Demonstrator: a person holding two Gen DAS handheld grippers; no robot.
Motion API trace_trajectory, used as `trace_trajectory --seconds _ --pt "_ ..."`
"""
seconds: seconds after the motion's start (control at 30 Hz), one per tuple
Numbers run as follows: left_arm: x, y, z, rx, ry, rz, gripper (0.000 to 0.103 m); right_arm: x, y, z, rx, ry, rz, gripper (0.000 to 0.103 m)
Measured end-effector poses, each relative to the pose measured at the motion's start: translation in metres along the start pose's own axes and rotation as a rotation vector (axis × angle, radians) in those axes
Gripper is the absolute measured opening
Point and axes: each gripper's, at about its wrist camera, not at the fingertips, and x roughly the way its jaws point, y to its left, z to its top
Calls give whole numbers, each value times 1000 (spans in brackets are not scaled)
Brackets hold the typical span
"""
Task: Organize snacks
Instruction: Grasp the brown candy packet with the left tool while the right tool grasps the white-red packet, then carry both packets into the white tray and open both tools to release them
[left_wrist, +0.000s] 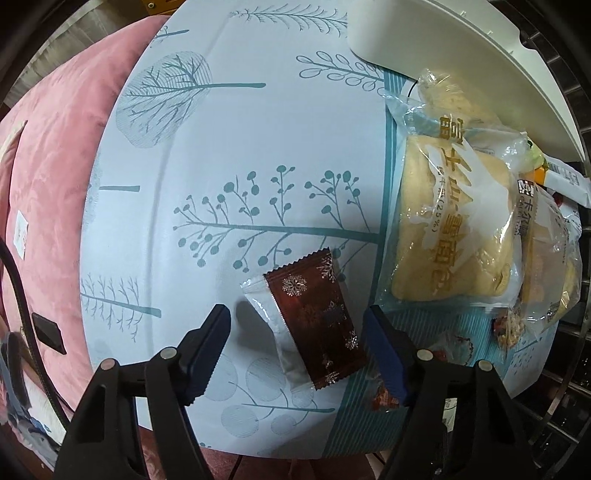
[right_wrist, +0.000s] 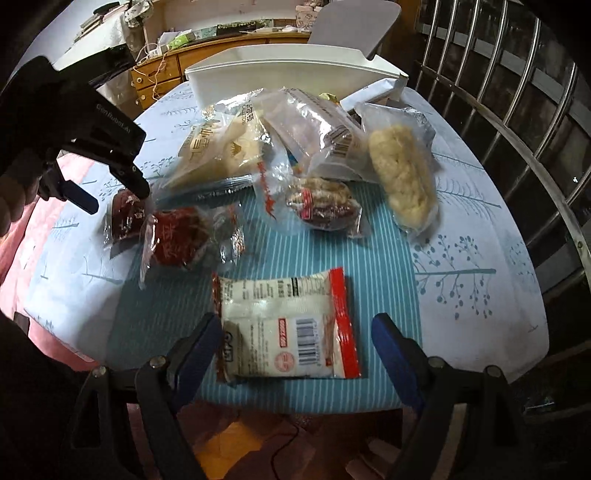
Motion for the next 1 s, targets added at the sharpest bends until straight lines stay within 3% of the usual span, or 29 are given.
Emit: trace_trajectory --seconds 0.1,0.27,0.37,0.5,0.9,1.0 --pt "8 5 2 -13 6 -2 61 1 3 -4 -22 -30 -2 80" --pt "15 13 0 -53 25 -23 54 6 5 -6 -4 -22 40 77" --pt "17 16 1 -55 19 -23 48 9 10 -8 -17 -5 66 60" --pt "18 20 2 -64 21 -24 35 7 14 -9 -20 -10 73 52" --pt "10 45 11 -35 143 -73 29 6 11 6 -41 39 61 44" --pt "-2 50 18 -2 158 -86 29 1 8 12 -58 44 40 31"
